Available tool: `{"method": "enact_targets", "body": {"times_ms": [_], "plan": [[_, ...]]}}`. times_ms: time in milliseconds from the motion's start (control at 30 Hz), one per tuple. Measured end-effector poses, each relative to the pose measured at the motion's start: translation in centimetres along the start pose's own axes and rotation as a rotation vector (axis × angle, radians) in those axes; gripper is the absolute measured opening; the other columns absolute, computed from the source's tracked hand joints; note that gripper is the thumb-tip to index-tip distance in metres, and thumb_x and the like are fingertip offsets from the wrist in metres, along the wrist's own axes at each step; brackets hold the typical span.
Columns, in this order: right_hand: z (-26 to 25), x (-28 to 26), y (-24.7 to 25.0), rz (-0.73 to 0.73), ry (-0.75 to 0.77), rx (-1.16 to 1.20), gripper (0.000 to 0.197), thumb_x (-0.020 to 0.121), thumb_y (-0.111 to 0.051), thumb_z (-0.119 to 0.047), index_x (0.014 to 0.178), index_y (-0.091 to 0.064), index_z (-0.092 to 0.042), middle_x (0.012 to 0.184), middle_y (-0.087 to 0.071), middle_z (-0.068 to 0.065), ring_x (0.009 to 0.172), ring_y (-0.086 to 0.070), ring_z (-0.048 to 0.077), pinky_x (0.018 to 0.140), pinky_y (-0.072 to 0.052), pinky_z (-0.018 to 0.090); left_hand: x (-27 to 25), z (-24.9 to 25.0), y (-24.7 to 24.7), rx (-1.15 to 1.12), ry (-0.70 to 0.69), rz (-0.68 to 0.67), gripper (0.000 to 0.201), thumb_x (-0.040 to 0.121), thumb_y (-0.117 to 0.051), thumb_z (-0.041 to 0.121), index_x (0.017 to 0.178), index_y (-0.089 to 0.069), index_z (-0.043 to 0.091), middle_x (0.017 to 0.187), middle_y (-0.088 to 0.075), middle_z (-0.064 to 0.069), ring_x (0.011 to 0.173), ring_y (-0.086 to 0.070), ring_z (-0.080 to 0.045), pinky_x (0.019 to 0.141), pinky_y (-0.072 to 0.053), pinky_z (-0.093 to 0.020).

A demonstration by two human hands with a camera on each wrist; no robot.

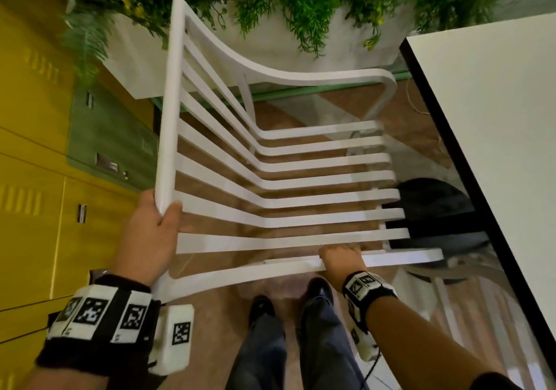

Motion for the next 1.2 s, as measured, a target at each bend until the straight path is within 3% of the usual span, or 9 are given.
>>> {"method": "enact_targets", "body": {"times_ms": [200,333,467,633,800,900,1033,1200], "plan": [[2.4,0.7,2.9,0.09,-0.006,-0.086,0.027,0.091,-0.052,-0.029,0.116,-0.054,-0.02,0.113,-0.064,0.004,0.106,-0.057,0.026,0.094,-0.04,0.044,0.8,2.4,-1.2,-0.088,-0.011,0.028,0.027,0.095,-0.047,0.033,0.113,-0.048,0.013,0.095,-0.064,-0.011,0.077,-0.064,-0.024,0.06,-0.047,-0.034],[6.2,1.2,4.1,0.063,-0.075,-0.115,0.025,0.092,-0.046,-0.018,0.116,-0.055,-0.017,0.115,-0.064,0.007,0.107,-0.058,0.027,0.097,-0.039,0.041,-0.3,4.1,-3.8,-0.118,-0.001,0.024,0.023,0.095,-0.046,0.03,0.111,-0.045,0.012,0.094,-0.062,-0.011,0.073,-0.064,-0.023,0.056,-0.047,-0.033],[6.4,0.3,3.2,0.033,-0.095,-0.118,0.021,0.092,-0.046,-0.016,0.111,-0.057,-0.015,0.112,-0.065,0.007,0.104,-0.06,0.027,0.098,-0.039,0.041,-0.5,4.2,-4.5,-0.12,0.002,0.003,0.021,0.096,-0.044,0.031,0.109,-0.045,0.014,0.093,-0.065,-0.013,0.073,-0.068,-0.022,0.052,-0.044,-0.03],[5.4,-0.4,0.8,-0.021,-0.066,-0.037,0.019,0.091,-0.049,-0.023,0.109,-0.056,-0.018,0.109,-0.065,0.005,0.101,-0.06,0.025,0.099,-0.036,0.042,-1.0,3.4,-3.7,-0.082,0.012,-0.012,0.02,0.093,-0.045,0.04,0.107,-0.045,0.026,0.093,-0.066,-0.009,0.079,-0.068,-0.028,0.065,-0.056,-0.046],[6.8,-0.4,2.2,0.004,-0.068,-0.061,0.023,0.09,-0.053,-0.028,0.111,-0.056,-0.018,0.112,-0.063,0.005,0.105,-0.057,0.025,0.101,-0.038,0.044,-1.7,5.8,-4.1,-0.105,0.007,0.037,0.018,0.097,-0.046,0.026,0.109,-0.046,0.014,0.082,-0.058,-0.002,0.069,-0.063,-0.014,0.048,-0.039,-0.025],[8.2,-0.3,3.2,0.044,-0.105,-0.074,0.027,0.09,-0.051,-0.022,0.116,-0.055,-0.018,0.115,-0.062,0.006,0.109,-0.054,0.026,0.102,-0.034,0.044,-2.0,6.8,-5.0,-0.161,0.005,0.036,0.018,0.096,-0.046,0.027,0.11,-0.046,0.015,0.086,-0.062,-0.004,0.067,-0.067,-0.011,0.047,-0.039,-0.023],[7.9,-0.7,3.0,0.039,-0.108,-0.035,0.03,0.09,-0.053,-0.026,0.118,-0.053,-0.017,0.116,-0.061,0.007,0.111,-0.053,0.028,0.105,-0.031,0.046,-2.2,6.3,-4.9,-0.151,0.004,0.047,0.02,0.096,-0.046,0.029,0.111,-0.048,0.017,0.095,-0.064,-0.007,0.063,-0.067,-0.005,0.046,-0.04,-0.02],[6.6,-1.2,2.0,0.03,-0.086,0.011,0.029,0.088,-0.055,-0.034,0.113,-0.054,-0.019,0.11,-0.063,0.006,0.106,-0.055,0.028,0.103,-0.031,0.047,-2.4,6.5,-4.0,-0.117,-0.005,0.053,0.025,0.096,-0.047,0.027,0.117,-0.049,0.013,0.103,-0.063,-0.009,0.063,-0.06,-0.006,0.051,-0.037,-0.02]]}}
Point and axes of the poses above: each hand's wrist, its own x-axis towards the middle knuckle, its own y-axis out of the back of the hand, z = x × y, the point moved 9 cm from there along x, towards the middle knuckle
